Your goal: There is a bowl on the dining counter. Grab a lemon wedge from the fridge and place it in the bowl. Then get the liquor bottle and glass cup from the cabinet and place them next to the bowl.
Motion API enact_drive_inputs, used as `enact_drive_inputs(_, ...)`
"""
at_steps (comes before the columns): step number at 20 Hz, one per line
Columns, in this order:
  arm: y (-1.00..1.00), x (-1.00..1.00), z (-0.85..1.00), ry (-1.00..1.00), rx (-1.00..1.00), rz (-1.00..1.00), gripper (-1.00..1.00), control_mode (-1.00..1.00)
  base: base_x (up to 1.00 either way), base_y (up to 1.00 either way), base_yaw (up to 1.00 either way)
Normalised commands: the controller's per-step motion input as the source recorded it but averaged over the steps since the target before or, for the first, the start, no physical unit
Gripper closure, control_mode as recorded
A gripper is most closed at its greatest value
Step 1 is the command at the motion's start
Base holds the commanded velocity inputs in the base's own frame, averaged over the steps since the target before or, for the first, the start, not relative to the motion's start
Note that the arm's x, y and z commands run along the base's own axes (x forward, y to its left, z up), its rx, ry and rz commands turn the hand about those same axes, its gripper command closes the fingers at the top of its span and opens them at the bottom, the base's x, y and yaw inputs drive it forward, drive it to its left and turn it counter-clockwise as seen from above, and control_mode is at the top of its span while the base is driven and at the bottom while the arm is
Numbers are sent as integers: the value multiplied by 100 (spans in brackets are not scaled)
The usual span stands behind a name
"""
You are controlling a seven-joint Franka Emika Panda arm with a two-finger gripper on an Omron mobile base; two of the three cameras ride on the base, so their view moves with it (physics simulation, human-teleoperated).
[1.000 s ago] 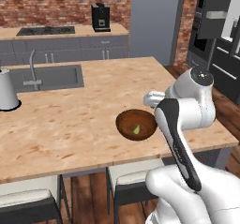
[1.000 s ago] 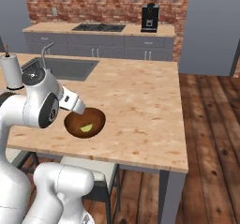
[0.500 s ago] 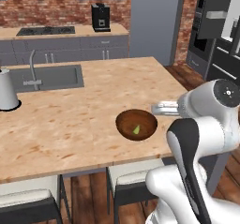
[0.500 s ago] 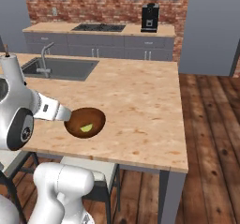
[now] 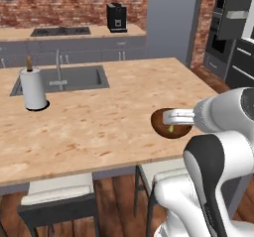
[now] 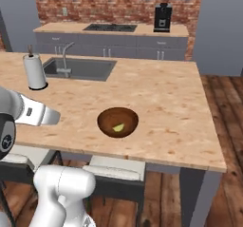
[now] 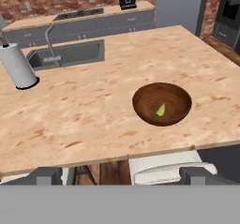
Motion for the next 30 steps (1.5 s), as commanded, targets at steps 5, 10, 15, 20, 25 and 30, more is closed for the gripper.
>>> enact_drive_inputs(5, 0, 0, 0, 0, 0, 0, -100, 100, -19, 100, 0)
enact_drive_inputs(10, 0, 0, 0, 0, 0, 0, -100, 100, -20, 100, 0)
enact_drive_inputs(15, 0, 0, 0, 0, 0, 0, -100, 100, -36, 100, 0)
enact_drive_inputs(20, 0, 0, 0, 0, 0, 0, -100, 100, -72, 100, 0)
enact_drive_inputs(25, 0, 0, 0, 0, 0, 0, -100, 100, -83, 100, 0)
enact_drive_inputs(30, 0, 0, 0, 0, 0, 0, -100, 100, -62, 100, 0)
